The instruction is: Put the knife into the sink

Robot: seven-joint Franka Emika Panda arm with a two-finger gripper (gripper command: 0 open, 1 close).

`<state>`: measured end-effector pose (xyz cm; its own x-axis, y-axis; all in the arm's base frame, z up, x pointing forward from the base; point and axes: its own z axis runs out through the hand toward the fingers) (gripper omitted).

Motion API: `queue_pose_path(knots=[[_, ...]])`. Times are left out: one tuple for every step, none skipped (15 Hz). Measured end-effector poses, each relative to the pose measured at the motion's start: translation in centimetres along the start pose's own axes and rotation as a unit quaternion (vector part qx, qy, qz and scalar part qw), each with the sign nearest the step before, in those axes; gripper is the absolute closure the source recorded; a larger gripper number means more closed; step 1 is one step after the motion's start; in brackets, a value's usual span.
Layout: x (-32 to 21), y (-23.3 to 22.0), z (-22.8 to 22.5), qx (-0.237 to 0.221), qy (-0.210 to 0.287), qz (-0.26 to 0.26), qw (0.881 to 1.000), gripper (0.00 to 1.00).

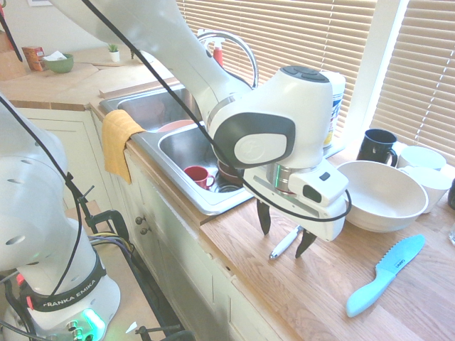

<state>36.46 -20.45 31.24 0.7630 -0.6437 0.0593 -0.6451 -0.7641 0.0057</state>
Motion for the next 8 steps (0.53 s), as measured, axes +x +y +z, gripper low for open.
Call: queue_pose_path(knots=[[0.00, -0.01, 0.00, 0.000, 0.000, 0.000, 1.000, 1.00], [-0.01, -0.04, 0.00, 0.000, 0.000, -0.001, 1.000, 1.00], [-0.02, -0.10, 0.00, 0.000, 0.000, -0.001, 1.000, 1.00], [-0.04, -0.19, 0.00, 0.000, 0.000, -0.002, 1.000, 1.00], [-0.05, -0.26, 0.00, 0.000, 0.000, -0.003, 1.000, 1.00], [-0.06, -0.31, 0.00, 0.000, 0.000, -0.004, 1.000, 1.00], [-0.08, -0.33, 0.01, 0.000, 0.000, -0.004, 1.000, 1.00], [-0.08, -0.35, 0.01, 0.000, 0.000, -0.004, 1.000, 1.00]])
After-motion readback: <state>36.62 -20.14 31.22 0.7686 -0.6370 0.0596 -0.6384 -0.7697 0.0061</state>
